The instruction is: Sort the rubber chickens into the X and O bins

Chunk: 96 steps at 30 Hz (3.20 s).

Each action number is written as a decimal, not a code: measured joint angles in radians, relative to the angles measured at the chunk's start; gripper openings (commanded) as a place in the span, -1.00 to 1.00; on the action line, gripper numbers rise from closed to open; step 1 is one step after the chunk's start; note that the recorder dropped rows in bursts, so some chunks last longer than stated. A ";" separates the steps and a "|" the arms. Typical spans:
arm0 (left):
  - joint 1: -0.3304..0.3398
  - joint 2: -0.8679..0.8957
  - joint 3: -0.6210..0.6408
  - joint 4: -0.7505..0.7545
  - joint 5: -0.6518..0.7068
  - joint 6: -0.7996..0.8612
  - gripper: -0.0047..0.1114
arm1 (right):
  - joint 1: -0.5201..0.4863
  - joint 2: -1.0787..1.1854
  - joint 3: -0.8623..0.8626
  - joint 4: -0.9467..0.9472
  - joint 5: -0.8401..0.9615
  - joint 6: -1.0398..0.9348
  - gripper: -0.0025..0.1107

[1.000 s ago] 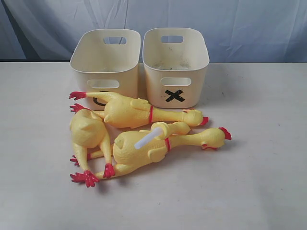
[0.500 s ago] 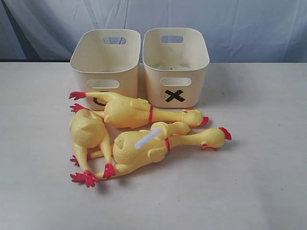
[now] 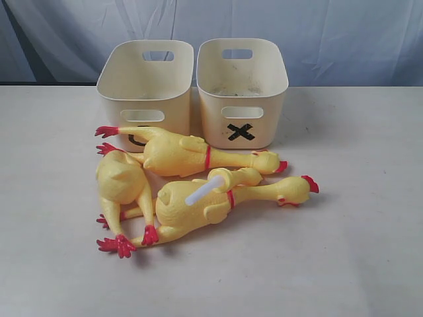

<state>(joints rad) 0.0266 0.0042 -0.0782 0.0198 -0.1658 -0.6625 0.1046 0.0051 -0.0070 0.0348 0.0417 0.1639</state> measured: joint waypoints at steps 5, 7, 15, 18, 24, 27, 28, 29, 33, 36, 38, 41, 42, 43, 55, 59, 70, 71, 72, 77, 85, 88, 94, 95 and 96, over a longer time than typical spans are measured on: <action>-0.008 0.000 -0.006 0.143 0.014 -0.057 -0.92 | 0.000 0.000 0.000 0.117 -0.094 0.088 -0.97; -0.008 0.000 -0.006 0.153 0.021 -0.068 -0.92 | 0.000 0.000 0.000 0.200 -0.142 0.137 -0.97; -0.008 0.000 -0.006 0.187 0.098 -0.082 -0.92 | 0.000 0.000 -0.026 0.278 -0.112 0.176 -0.97; -0.008 0.000 -0.006 0.189 0.110 -0.082 -0.92 | 0.000 0.000 -0.091 0.274 -0.042 0.176 -0.97; -0.008 0.000 -0.006 0.189 0.112 -0.082 -0.92 | 0.000 0.075 -0.257 0.260 0.138 0.080 -0.97; -0.008 0.000 -0.006 0.189 0.114 -0.082 -0.92 | 0.000 0.170 -0.332 0.326 0.237 -0.066 -0.97; -0.008 0.000 -0.006 0.189 0.119 -0.082 -0.92 | 0.000 0.211 -0.358 0.356 0.263 -0.124 -0.97; -0.008 0.000 -0.006 0.189 0.122 -0.082 -0.92 | 0.000 0.252 -0.383 0.398 0.294 -0.209 -0.97; -0.008 0.000 -0.006 0.189 0.153 -0.082 -0.92 | 0.020 0.429 -0.475 0.575 0.411 -0.538 -0.97; -0.008 0.000 -0.006 0.189 0.187 -0.082 -0.92 | 0.032 0.625 -0.562 0.679 0.544 -0.753 -0.97; -0.008 0.000 -0.006 0.189 0.195 -0.082 -0.92 | 0.033 0.723 -0.599 0.701 0.609 -0.840 -0.97; -0.008 0.000 -0.006 0.189 0.196 -0.082 -0.92 | 0.049 0.842 -0.629 0.759 0.670 -1.008 -0.97; -0.008 0.000 -0.006 0.189 0.197 -0.084 -0.92 | 0.073 0.904 -0.636 0.810 0.678 -1.161 -0.97; -0.008 0.000 -0.006 0.189 0.199 -0.084 -0.92 | 0.085 0.924 -0.638 0.826 0.680 -1.231 -0.97; -0.008 0.000 -0.006 0.189 0.201 -0.084 -0.92 | 0.347 1.178 -0.642 0.870 0.520 -1.937 0.03; -0.008 0.000 -0.006 0.189 0.201 -0.084 -0.92 | 0.479 1.253 -0.642 0.943 0.401 -2.056 -0.02; -0.008 0.000 -0.006 0.193 0.201 -0.084 -0.92 | 0.709 1.483 -0.679 0.952 -0.042 -2.263 -0.03; -0.008 0.000 -0.006 0.195 0.201 -0.084 -0.92 | 0.711 1.515 -0.697 0.952 -0.080 -2.263 -0.03; -0.008 0.000 -0.006 0.195 0.202 -0.084 -0.92 | 0.711 1.536 -0.711 0.952 -0.098 -2.263 -0.03; -0.008 0.000 -0.006 0.195 0.202 -0.084 -0.92 | 0.714 1.575 -0.730 0.958 -0.125 -2.259 0.09; -0.008 0.000 -0.006 0.195 0.204 -0.084 -0.92 | 0.714 1.600 -0.730 0.995 -0.201 -2.257 0.35; -0.008 0.000 -0.006 0.195 0.206 -0.084 -0.92 | 0.714 1.615 -0.732 1.009 -0.216 -2.257 0.35; -0.008 0.000 -0.006 0.195 0.211 -0.084 -0.92 | 0.714 1.649 -0.732 1.012 -0.234 -2.257 0.33; -0.008 0.000 -0.006 0.195 0.210 -0.084 -0.92 | 0.714 1.655 -0.732 1.012 -0.243 -2.257 0.33; -0.008 0.000 -0.006 0.195 0.210 -0.084 -0.92 | 0.714 1.663 -0.732 1.012 -0.248 -2.257 0.33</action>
<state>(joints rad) 0.0187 0.0042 -0.0841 0.2149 0.0444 -0.7468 0.8183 1.6677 -0.7394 1.0467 -0.2060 -2.0929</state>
